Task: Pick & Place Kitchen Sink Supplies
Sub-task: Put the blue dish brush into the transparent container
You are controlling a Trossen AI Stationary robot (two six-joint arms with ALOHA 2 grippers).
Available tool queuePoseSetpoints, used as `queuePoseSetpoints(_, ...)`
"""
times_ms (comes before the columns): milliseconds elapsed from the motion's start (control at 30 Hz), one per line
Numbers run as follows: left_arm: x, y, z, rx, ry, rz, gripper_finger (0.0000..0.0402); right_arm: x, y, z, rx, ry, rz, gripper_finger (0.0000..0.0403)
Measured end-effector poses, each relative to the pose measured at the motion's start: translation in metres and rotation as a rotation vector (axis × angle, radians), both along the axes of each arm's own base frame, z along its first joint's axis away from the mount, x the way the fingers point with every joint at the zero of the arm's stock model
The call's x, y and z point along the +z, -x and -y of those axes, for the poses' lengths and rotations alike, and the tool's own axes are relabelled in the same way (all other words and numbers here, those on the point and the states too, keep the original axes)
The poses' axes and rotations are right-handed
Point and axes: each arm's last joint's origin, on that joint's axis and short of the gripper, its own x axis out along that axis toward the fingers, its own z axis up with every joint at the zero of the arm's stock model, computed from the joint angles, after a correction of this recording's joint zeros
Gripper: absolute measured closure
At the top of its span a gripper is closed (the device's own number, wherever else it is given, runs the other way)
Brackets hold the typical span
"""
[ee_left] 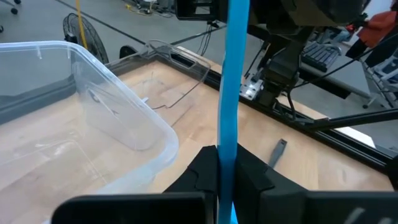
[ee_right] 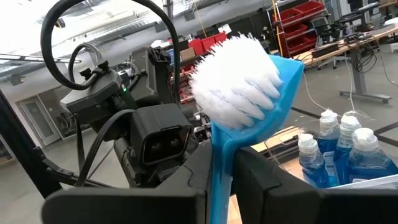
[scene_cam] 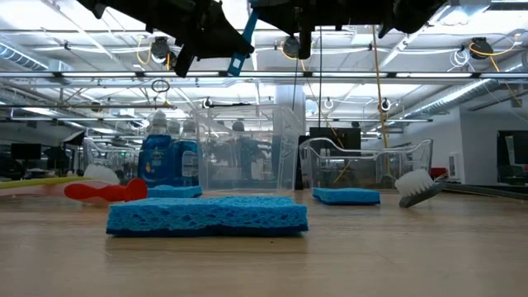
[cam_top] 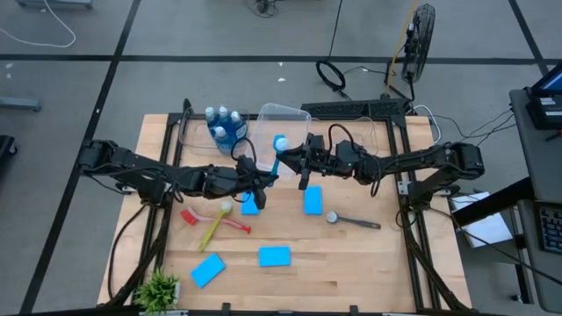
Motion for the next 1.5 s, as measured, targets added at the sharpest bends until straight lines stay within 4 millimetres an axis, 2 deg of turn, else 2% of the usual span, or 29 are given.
queuePoseSetpoints(167,0.000,0.000,0.000,0.001,0.003,0.001,0.0383,0.000,0.000,0.000,0.009,0.009,-0.003,0.0347)
queuePoseSetpoints(567,0.002,0.003,-0.002,0.058,0.021,0.015,0.0383,-0.009,-0.001,-0.001,0.033,-0.021,-0.091,0.0249)
queuePoseSetpoints(800,0.002,0.013,-0.006,0.107,0.075,-0.036,0.0383,-0.006,0.005,-0.003,0.061,0.009,-0.142,0.0222)
queuePoseSetpoints(1000,0.012,0.025,-0.014,0.158,0.155,-0.063,0.0383,0.003,0.028,-0.003,0.052,0.065,-0.267,0.0225)
queuePoseSetpoints(1067,0.019,0.031,-0.018,0.167,0.157,-0.129,0.0383,0.009,0.036,-0.003,0.048,0.085,-0.276,0.0229)
queuePoseSetpoints(1167,0.039,0.030,-0.024,0.161,0.165,-0.176,0.0383,0.016,0.053,-0.003,0.043,0.101,-0.298,0.0235)
queuePoseSetpoints(1267,0.052,0.034,-0.032,0.178,0.169,-0.272,0.0383,0.024,0.070,-0.002,0.035,0.105,-0.282,0.0240)
queuePoseSetpoints(1400,0.075,0.039,-0.047,0.187,0.204,-0.290,0.0383,0.029,0.092,-0.004,0.032,0.116,-0.248,0.0243)
queuePoseSetpoints(1500,0.084,0.041,-0.059,0.185,0.243,-0.306,0.0383,0.034,0.107,-0.005,0.028,0.122,-0.199,0.0243)
